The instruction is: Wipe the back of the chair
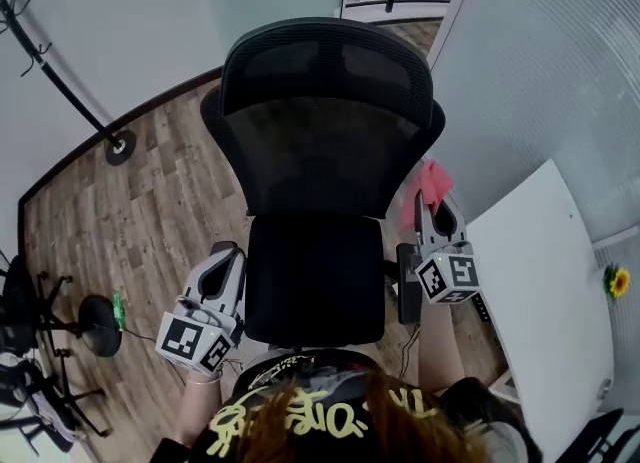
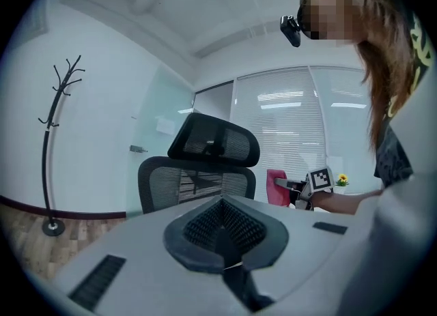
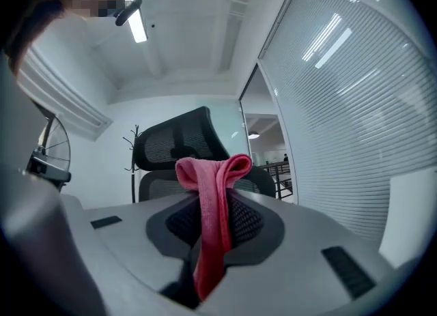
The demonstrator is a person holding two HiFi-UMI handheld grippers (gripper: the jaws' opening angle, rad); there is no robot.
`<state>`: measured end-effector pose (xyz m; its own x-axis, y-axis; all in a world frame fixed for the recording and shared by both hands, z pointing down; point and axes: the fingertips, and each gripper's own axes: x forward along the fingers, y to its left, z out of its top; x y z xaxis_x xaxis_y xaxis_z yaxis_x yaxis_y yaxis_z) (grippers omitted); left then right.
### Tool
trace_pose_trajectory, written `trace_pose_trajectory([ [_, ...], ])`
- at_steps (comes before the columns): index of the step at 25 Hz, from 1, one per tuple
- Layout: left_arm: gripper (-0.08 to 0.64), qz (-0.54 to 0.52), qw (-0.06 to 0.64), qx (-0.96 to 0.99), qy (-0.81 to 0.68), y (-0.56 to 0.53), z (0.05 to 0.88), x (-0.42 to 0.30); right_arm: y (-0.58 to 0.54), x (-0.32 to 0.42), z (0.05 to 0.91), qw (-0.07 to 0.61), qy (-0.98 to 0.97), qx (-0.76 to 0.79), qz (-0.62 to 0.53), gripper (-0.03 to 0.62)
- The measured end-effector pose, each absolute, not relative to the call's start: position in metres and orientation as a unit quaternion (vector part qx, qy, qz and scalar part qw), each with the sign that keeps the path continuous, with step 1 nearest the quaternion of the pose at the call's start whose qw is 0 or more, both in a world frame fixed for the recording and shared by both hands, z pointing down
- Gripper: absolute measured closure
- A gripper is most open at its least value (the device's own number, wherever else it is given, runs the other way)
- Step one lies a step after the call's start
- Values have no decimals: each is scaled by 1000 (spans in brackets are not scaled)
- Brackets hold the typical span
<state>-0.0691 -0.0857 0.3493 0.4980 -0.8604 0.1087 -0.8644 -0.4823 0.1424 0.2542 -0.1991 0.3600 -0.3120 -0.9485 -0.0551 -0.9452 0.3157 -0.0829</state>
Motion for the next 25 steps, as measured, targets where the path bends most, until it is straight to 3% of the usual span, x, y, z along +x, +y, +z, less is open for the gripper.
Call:
trace_pose_trajectory([
  [13,569,25,114,844,-524,-93,368,-84,-310,316,343,23,720,-693,28,525],
  [25,569,13,118,879,-462,-133,371,-102,-348,277,373,-22,696,-717,30,525],
])
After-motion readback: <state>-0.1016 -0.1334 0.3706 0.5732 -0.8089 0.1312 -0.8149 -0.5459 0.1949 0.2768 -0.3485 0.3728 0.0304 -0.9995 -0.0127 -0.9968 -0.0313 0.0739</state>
